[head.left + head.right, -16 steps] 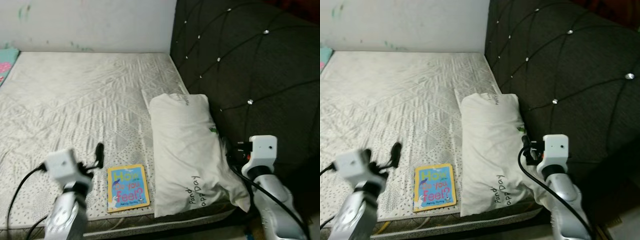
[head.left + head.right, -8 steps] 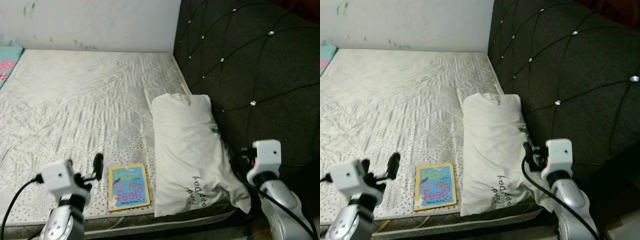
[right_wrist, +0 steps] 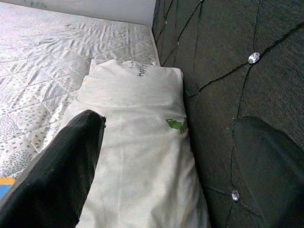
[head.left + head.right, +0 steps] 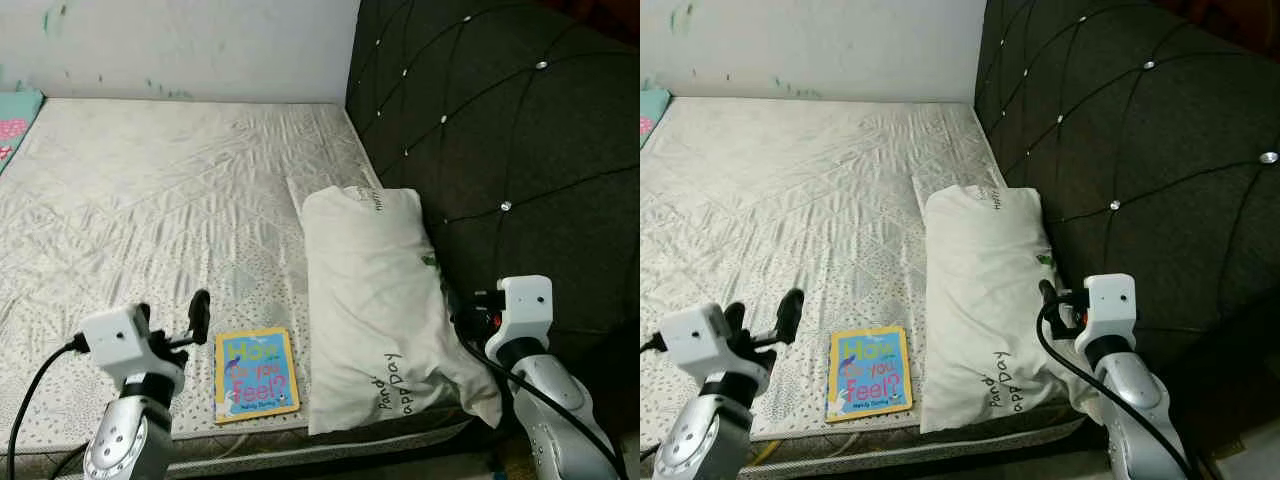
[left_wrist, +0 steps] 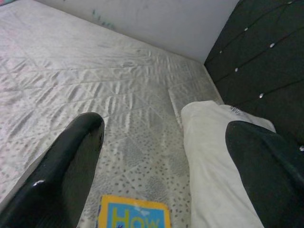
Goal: Clean up the room
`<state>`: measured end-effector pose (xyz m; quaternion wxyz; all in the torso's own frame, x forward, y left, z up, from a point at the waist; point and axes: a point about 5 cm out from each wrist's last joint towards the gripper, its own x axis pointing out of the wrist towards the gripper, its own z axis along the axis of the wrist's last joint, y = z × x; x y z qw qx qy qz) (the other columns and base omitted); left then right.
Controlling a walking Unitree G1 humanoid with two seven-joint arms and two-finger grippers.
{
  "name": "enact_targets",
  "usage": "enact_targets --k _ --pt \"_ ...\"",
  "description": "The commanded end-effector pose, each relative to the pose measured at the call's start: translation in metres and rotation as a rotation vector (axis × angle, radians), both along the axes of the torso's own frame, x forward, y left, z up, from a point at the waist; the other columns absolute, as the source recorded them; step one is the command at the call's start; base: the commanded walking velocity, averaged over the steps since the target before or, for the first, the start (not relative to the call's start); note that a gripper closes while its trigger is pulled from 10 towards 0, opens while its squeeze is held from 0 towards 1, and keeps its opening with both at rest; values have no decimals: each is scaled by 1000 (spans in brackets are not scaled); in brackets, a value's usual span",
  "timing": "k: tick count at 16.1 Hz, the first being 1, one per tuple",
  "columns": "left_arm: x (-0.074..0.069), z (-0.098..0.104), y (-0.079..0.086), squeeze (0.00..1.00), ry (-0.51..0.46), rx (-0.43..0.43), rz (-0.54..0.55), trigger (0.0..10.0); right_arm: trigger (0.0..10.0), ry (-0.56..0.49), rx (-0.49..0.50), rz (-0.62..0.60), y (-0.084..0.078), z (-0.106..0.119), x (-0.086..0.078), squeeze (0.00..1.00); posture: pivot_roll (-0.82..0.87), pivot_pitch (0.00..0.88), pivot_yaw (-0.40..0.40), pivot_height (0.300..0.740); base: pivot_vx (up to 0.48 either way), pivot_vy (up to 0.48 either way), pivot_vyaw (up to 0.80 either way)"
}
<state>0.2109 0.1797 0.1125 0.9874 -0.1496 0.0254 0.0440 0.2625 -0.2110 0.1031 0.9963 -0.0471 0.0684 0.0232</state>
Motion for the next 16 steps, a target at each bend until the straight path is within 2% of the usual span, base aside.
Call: enact_targets --k 1,12,15,16 --pt "0 -3 -1 0 15 -7 -13 10000 10000 5 -10 -5 -1 -1 1 0 -8 36 -77 740 0 281 0" --pt "5 -2 -5 0 9 -27 -17 10000 10000 15 -2 15 3 -4 3 0 -9 41 -78 740 0 340 0" --pt "4 -2 -6 0 9 -33 -13 10000 10000 3 -104 32 5 -2 3 0 -13 47 -80 740 0 404 0" --pt "4 -1 -6 0 9 -34 -13 10000 10000 21 -81 28 5 -4 3 0 -14 48 -80 740 0 435 0"
